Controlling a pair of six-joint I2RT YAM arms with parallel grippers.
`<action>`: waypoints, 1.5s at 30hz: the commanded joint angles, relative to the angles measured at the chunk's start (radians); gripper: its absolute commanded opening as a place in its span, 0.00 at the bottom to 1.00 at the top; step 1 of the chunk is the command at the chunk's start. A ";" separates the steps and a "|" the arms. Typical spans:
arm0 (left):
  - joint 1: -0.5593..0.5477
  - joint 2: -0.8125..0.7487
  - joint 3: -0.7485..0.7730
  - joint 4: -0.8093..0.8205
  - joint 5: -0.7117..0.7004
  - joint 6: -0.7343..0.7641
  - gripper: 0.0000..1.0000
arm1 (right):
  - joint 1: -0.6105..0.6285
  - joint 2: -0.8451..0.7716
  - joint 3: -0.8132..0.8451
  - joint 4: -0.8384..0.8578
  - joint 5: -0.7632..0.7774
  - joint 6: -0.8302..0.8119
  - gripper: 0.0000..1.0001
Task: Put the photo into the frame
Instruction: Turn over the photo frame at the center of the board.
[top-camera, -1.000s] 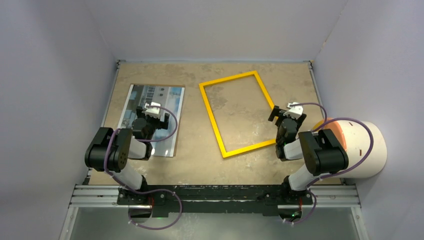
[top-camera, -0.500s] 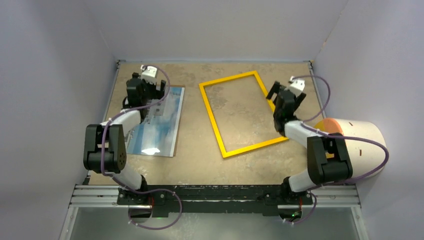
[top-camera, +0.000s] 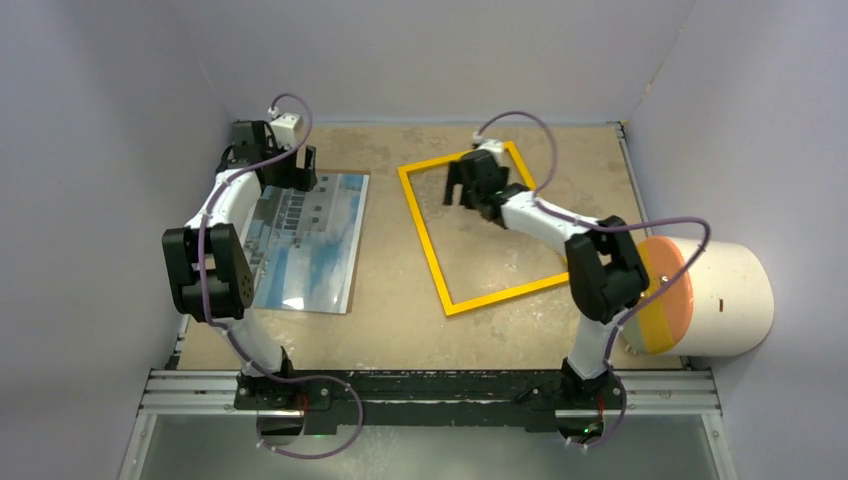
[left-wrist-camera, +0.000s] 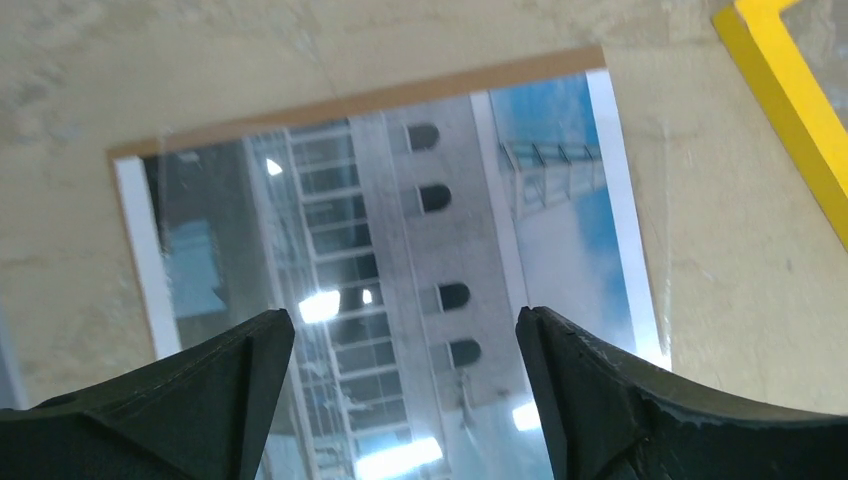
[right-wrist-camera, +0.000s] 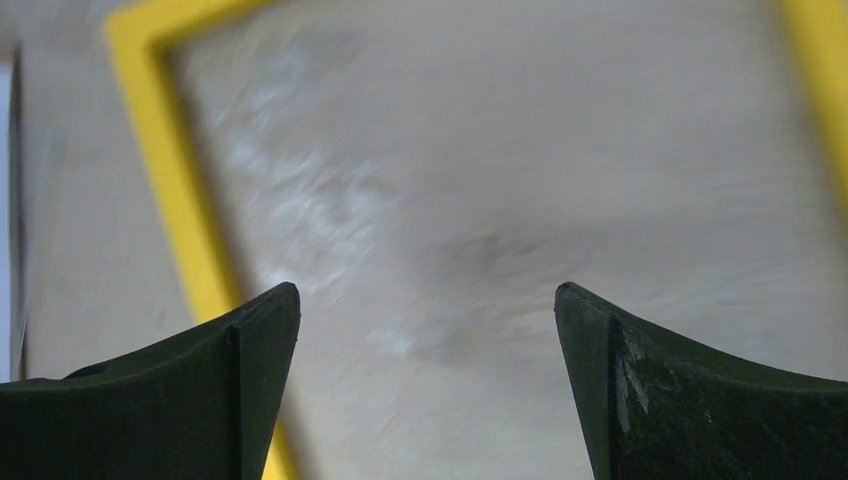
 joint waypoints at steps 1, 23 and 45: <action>0.002 -0.018 0.017 -0.163 0.089 0.005 0.88 | 0.156 0.062 0.117 -0.166 -0.038 -0.073 0.99; -0.001 -0.052 -0.025 -0.271 0.191 0.038 1.00 | 0.319 0.256 0.209 -0.262 -0.052 -0.129 0.77; -0.021 -0.070 0.008 -0.332 0.214 0.044 1.00 | 0.361 0.321 0.388 -0.367 -0.064 0.047 0.09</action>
